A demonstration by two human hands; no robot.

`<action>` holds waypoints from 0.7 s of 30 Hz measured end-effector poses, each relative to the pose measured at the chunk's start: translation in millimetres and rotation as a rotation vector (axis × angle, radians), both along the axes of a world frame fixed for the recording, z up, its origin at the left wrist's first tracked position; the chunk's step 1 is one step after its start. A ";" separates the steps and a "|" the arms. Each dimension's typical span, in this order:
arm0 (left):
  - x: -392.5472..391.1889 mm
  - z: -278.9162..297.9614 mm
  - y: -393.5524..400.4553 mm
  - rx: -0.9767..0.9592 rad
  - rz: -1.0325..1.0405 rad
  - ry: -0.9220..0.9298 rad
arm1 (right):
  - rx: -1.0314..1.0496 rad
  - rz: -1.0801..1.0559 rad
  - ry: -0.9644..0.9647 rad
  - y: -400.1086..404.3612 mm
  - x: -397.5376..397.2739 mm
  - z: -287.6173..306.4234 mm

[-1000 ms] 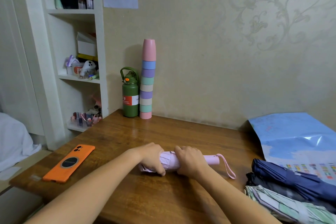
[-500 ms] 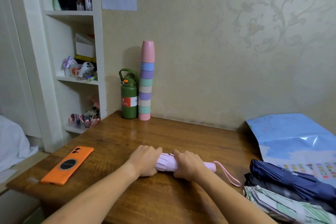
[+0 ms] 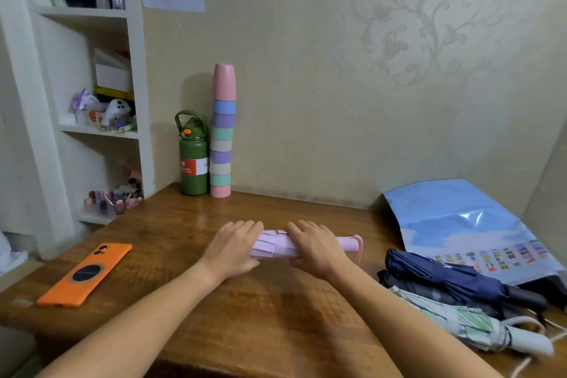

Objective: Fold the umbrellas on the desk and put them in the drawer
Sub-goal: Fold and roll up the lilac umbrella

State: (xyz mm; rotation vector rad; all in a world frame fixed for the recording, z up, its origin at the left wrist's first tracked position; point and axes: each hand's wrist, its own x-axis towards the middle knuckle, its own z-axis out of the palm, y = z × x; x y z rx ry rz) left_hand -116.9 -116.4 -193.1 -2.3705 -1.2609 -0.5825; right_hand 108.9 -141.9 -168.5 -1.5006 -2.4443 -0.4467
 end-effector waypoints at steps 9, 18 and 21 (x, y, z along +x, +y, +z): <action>124.0 32.3 -25.9 0.257 -0.308 -0.079 | 0.083 -0.213 -0.022 -72.6 117.9 48.3; 253.1 -6.0 -94.8 0.057 -0.493 -0.064 | -0.009 -0.550 0.057 -171.0 238.8 -6.1; 277.3 -20.9 -118.9 -0.084 -0.395 -0.088 | -0.095 -0.622 0.186 -193.6 251.4 -27.4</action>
